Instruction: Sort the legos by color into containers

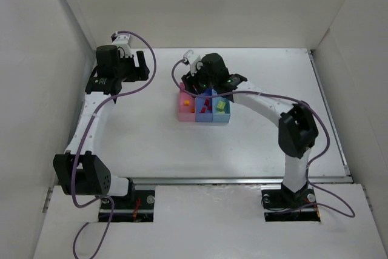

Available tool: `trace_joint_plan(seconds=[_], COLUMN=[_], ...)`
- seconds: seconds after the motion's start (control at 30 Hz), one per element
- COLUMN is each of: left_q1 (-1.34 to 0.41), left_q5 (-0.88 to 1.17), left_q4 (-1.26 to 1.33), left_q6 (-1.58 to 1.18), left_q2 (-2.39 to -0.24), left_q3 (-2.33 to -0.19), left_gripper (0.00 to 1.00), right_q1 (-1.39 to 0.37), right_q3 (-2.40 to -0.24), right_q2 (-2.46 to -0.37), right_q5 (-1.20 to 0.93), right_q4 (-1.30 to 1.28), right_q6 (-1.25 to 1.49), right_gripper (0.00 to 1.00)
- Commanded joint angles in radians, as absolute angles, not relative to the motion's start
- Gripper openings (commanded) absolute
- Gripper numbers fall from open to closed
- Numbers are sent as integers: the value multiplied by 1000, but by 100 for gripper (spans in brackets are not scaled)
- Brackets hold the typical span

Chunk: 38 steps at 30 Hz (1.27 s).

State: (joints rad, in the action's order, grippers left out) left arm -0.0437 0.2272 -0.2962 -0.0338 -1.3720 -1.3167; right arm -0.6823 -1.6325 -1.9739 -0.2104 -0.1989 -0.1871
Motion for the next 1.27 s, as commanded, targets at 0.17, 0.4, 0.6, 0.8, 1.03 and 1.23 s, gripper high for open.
trace_joint_plan(seconds=[0.17,0.4,0.6,0.8,1.03,1.23], left_q1=[9,38,60,60,69,69], left_q5=[115,-96,-265,-342,-342,-322], left_q4=[-285,-285,-244,-225,-225,-225], left_q6=[-15,-15,-28,-18,-9,-9], left_q2=[-1286,-1238,-1189,-1114,-1057,-1025], left_q3=[-1312,-1302,-1256,-1207,-1154,-1124], left_gripper=[83,99,99,99,99,99], right_q1=[-554,-321,-293,-293,-293,-293], right_q3=[-1501,-1248,-1086,-1046,-1095,-1115], right_q2=[-1510,-1146,-884,-808,-808,-799], right_q5=[369,900,889,906,942,925], right_q4=[-202,-276,-241,-296,-449,-472], right_q6=[-88,2,-18,98,228,250], right_gripper=[84,100,100,100,100,100])
